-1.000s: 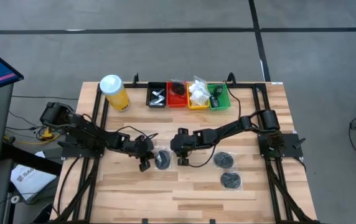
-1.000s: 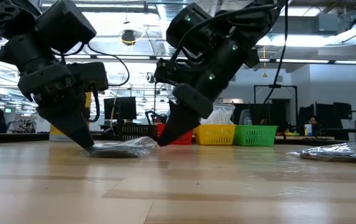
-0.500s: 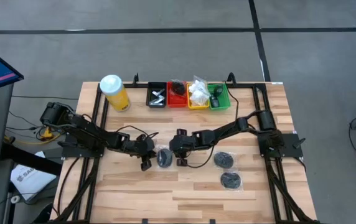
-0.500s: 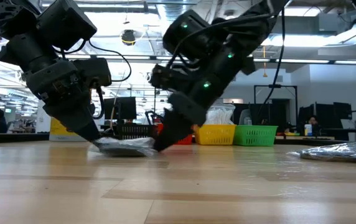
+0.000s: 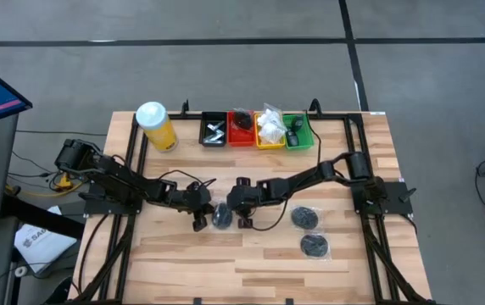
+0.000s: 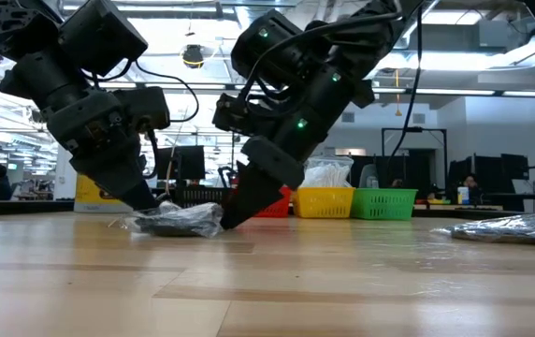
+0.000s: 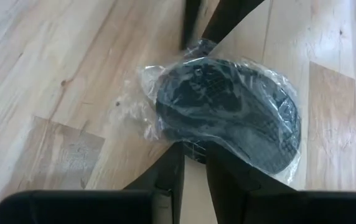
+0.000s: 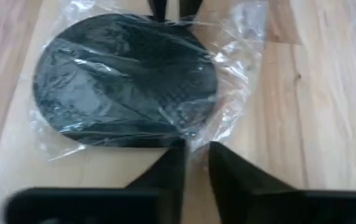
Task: Pick & Place Travel size toiletries
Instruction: Put the hairbrush into the red bin
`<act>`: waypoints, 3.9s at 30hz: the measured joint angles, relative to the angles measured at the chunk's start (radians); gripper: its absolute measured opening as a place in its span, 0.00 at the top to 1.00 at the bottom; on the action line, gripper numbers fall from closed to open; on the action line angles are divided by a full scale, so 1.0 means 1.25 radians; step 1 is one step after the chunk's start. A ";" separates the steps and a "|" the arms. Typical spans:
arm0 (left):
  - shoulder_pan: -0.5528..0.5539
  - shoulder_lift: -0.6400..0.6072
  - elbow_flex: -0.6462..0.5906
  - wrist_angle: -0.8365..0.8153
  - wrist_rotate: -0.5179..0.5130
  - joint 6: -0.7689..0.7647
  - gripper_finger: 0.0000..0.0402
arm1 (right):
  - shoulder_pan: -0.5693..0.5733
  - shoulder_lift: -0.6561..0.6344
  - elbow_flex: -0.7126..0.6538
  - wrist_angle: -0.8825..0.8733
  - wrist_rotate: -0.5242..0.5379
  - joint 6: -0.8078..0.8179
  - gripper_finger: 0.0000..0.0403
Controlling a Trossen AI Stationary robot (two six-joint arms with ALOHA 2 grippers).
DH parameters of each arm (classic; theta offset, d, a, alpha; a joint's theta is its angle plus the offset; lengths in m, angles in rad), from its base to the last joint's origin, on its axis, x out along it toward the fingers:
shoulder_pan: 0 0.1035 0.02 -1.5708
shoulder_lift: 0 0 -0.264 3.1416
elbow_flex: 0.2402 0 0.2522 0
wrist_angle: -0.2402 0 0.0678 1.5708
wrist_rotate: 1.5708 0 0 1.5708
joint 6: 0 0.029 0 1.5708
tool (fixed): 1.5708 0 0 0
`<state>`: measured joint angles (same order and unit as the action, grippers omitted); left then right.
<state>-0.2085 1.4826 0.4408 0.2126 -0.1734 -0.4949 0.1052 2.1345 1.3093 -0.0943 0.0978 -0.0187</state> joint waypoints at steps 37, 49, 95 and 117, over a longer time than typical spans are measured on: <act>0.000 0.000 0.000 0.000 0.003 0.000 0.86 | -0.118 -0.222 0.021 -0.196 0.279 -0.036 1.00; 0.000 0.000 0.000 0.012 0.002 0.000 0.86 | -0.250 -0.220 0.021 -0.155 0.321 -0.090 1.00; 0.000 -0.001 0.001 0.024 0.002 0.001 0.86 | -0.437 -0.139 0.022 0.061 0.319 -0.180 1.00; 0.000 -0.001 0.001 0.029 0.002 0.016 0.86 | -0.429 -0.141 0.021 0.052 0.319 -0.180 0.54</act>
<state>-0.2089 1.4818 0.4416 0.2489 -0.1703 -0.4755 -0.4313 1.9587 1.3361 -0.0288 0.4961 -0.2432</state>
